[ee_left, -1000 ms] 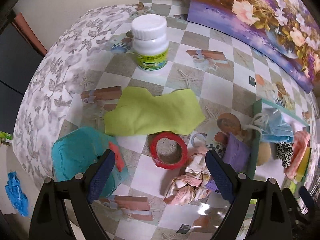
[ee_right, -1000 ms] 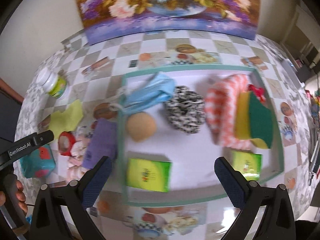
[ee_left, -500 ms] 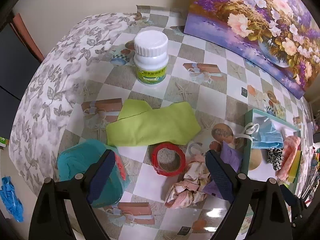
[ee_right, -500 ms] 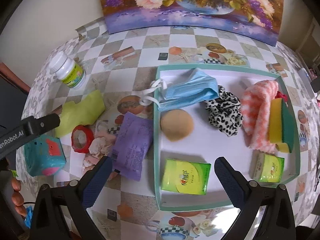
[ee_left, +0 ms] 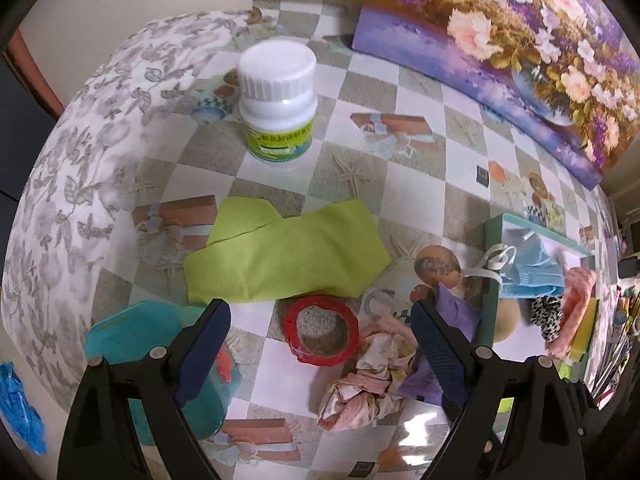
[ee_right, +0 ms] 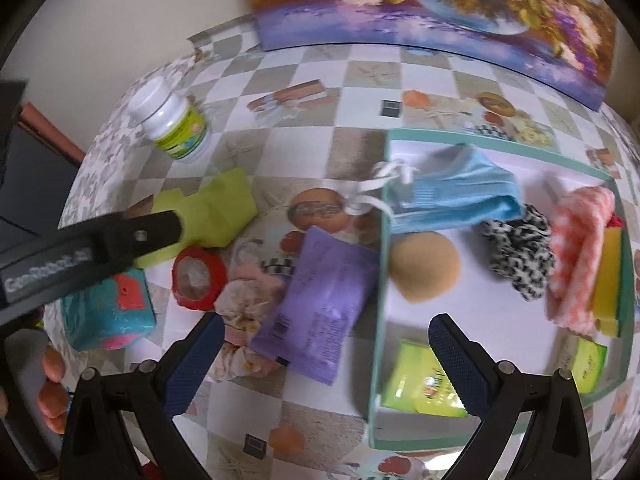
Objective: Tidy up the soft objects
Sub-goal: 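Move both open grippers back over the remaining items beside the tray, then grasp red tape roll with left gripper while right grasps purple packet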
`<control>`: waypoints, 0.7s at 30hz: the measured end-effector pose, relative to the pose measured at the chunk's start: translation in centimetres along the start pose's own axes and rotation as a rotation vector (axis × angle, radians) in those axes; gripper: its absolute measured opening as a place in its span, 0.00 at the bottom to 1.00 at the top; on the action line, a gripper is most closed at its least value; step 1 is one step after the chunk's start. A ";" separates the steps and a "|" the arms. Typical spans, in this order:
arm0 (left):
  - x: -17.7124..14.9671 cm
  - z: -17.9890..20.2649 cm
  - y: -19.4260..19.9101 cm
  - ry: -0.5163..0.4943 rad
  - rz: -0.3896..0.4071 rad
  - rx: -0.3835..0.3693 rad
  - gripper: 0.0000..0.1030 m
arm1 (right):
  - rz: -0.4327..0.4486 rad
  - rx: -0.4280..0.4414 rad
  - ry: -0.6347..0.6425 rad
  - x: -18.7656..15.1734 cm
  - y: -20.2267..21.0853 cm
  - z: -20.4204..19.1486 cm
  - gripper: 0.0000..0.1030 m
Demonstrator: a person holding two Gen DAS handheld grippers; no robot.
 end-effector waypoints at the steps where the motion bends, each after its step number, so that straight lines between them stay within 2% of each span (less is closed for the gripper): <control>1: 0.0 0.1 -0.2 -0.005 -0.005 0.003 0.89 | -0.002 0.001 0.007 0.0 -0.1 -0.2 1.00; 9: 0.0 0.8 -3.2 -0.047 -0.088 0.029 0.89 | -0.029 -0.021 0.008 0.1 -0.8 0.0 1.00; 13: -0.1 1.2 -3.9 -0.078 -0.096 0.077 0.87 | -0.033 -0.024 0.011 0.1 -0.9 0.1 1.00; 15: -0.1 1.4 -4.0 -0.087 -0.096 0.089 0.85 | -0.033 -0.023 0.013 0.1 -0.9 0.1 1.00; 17: -0.1 1.7 -4.0 -0.106 -0.095 0.099 0.76 | -0.033 -0.024 0.014 0.1 -0.9 0.1 1.00; 21: -0.2 2.1 -4.3 -0.099 -0.113 0.045 0.72 | -0.030 -0.025 0.007 0.1 -0.7 0.3 1.00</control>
Point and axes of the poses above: each gripper's, at about its wrist camera, not at the fingertips, and y roughly against the way its jaws point, z to its right, x to its top, the point moved 1 cm from there along -y, roughly the way its jaws point, and after that the axes turned 7 degrees about -x, right-handed, at the moved point
